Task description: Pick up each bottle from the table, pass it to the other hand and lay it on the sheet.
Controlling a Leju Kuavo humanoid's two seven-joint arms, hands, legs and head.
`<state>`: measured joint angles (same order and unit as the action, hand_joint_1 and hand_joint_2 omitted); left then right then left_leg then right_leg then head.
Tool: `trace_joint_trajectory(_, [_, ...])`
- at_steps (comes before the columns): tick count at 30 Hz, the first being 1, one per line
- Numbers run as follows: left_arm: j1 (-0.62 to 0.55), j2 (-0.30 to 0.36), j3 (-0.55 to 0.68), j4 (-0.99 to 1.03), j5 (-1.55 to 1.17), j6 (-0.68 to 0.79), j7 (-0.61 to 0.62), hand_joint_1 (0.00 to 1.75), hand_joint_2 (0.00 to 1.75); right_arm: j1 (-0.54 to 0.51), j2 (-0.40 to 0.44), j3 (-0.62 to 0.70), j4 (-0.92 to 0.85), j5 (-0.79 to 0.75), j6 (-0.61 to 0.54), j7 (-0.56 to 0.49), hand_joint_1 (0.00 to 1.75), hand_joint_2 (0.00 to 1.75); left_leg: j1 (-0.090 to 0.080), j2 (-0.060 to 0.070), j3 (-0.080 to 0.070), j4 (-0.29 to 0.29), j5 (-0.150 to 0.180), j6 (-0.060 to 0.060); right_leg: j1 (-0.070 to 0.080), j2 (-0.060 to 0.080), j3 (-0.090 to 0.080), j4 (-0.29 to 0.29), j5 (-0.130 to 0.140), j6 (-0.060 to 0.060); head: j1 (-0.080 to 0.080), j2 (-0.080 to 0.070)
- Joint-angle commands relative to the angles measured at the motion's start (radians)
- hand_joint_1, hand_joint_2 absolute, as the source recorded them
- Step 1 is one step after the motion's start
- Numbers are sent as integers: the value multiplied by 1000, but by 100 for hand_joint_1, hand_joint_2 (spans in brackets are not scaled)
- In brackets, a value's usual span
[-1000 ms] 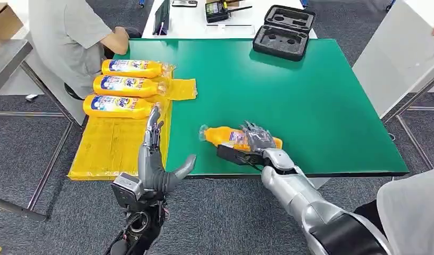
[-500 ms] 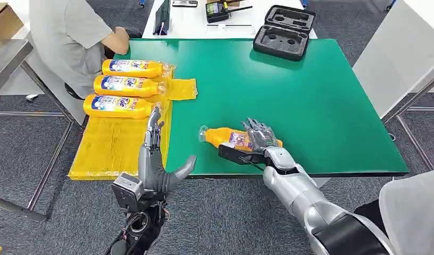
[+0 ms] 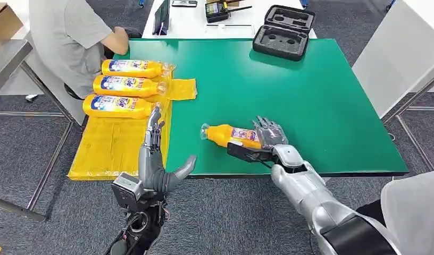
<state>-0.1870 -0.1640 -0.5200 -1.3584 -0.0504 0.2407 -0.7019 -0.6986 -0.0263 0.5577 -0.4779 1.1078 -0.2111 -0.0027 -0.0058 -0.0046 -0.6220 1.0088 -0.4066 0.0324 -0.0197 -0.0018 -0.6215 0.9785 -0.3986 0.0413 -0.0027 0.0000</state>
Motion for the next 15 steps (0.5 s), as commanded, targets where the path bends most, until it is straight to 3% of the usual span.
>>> trace_joint_trajectory(1, [-49,1,10,69,2,-7,4,0,175,93,-59,-76,-63,-27,39,23,0,175,2,-4,4,-1,-1,-2,2,-4,5,-1,-2,-2,0,0])
trace_joint_trajectory(15, [-46,5,10,71,3,5,4,0,175,116,-43,-98,-62,-33,51,-8,0,175,2,-1,6,-1,-2,-2,2,-2,6,-2,-2,-2,0,0])
